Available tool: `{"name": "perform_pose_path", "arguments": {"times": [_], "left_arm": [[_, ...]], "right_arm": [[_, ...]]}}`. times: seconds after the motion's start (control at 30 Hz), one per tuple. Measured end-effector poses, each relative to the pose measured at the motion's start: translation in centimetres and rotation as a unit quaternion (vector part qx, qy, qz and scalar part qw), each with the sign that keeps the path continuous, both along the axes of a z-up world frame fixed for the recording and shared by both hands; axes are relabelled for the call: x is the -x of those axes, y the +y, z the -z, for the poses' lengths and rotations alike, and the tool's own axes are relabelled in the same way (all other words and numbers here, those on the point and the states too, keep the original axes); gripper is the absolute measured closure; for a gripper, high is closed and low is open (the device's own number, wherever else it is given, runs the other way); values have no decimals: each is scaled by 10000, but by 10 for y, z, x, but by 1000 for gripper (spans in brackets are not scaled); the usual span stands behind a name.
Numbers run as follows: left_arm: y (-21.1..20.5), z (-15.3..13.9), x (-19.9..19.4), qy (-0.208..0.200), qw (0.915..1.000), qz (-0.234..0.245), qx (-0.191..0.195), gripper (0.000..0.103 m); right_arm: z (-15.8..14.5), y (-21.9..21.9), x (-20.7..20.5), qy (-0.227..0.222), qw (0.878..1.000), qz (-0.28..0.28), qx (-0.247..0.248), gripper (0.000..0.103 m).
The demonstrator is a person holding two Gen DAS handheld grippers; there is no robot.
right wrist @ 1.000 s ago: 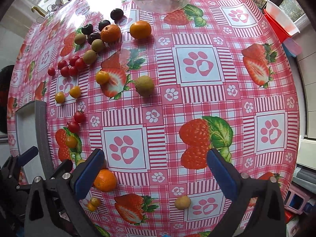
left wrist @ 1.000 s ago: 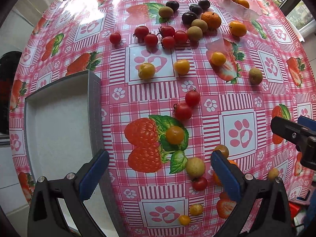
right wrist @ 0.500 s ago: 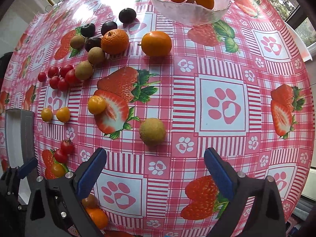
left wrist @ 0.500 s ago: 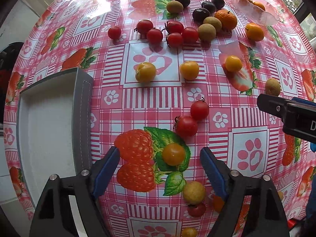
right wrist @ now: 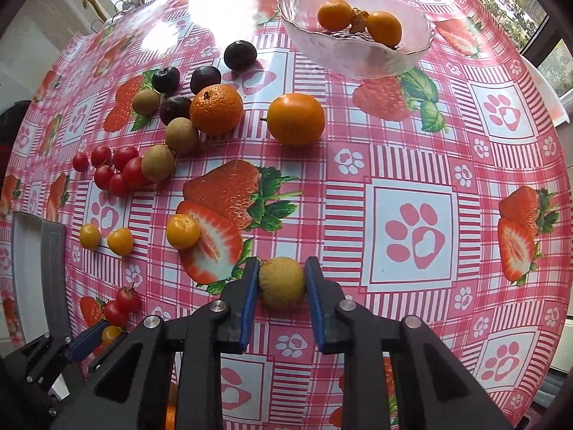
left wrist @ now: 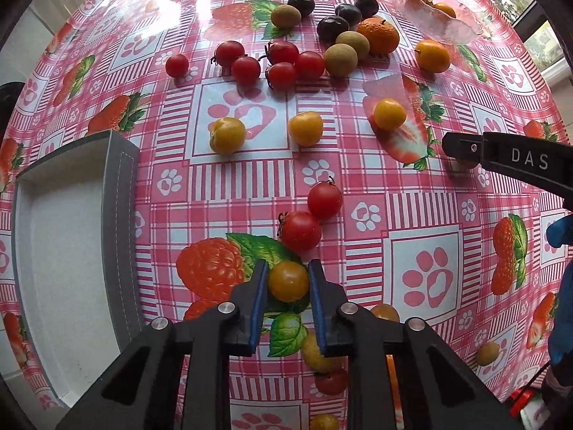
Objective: Organize fruits
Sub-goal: 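Grasp a small orange fruit with the left gripper while the right gripper grasps a tan round fruit, then carry both held fruits over the white tray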
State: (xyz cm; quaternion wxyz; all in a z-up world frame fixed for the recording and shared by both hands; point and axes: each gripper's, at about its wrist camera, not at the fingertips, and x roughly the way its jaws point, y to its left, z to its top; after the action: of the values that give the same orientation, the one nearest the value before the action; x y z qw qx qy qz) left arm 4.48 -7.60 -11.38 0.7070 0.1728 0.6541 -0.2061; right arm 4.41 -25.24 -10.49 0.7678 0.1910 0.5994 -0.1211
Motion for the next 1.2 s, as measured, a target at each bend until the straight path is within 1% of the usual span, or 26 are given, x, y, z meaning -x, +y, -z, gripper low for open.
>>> {"name": "perform_pose_path", "arguments": {"times": [0.07,0.17,0.33,0.37,0.47,0.57,0.83,0.97,1.2], "left_arm": [[5,-7,-3,115,9997,-47,205,79],[12,-10,-4,100,9996,-25,279,79],[25,-24,-2,82,9990,6,449,79],[30,-32,-2,106,9985,8,541,79],[35,-47,10,68,9979,10,644,79],[46,-59,12,68,9973,-29,735,79],[90,-80,19,0,9964,-171,826,79],[116,-88,16,-58,9959,-348,830,79],[172,-88,4,-187,9956,-710,587,79]], "right_arm": [[-3,-3,3,-27,10000,35,-76,75],[-8,2,10,-78,9999,30,-148,75],[-20,17,27,-202,9991,75,-363,75],[-23,22,36,-227,9988,72,-418,75],[-31,35,46,-265,9984,15,-506,75],[-40,47,55,-299,9981,-76,-539,75],[-62,79,69,-340,9974,-270,-579,75],[-72,103,66,-351,9965,-445,-618,75],[-85,162,48,-382,9919,-970,-719,75]]}}
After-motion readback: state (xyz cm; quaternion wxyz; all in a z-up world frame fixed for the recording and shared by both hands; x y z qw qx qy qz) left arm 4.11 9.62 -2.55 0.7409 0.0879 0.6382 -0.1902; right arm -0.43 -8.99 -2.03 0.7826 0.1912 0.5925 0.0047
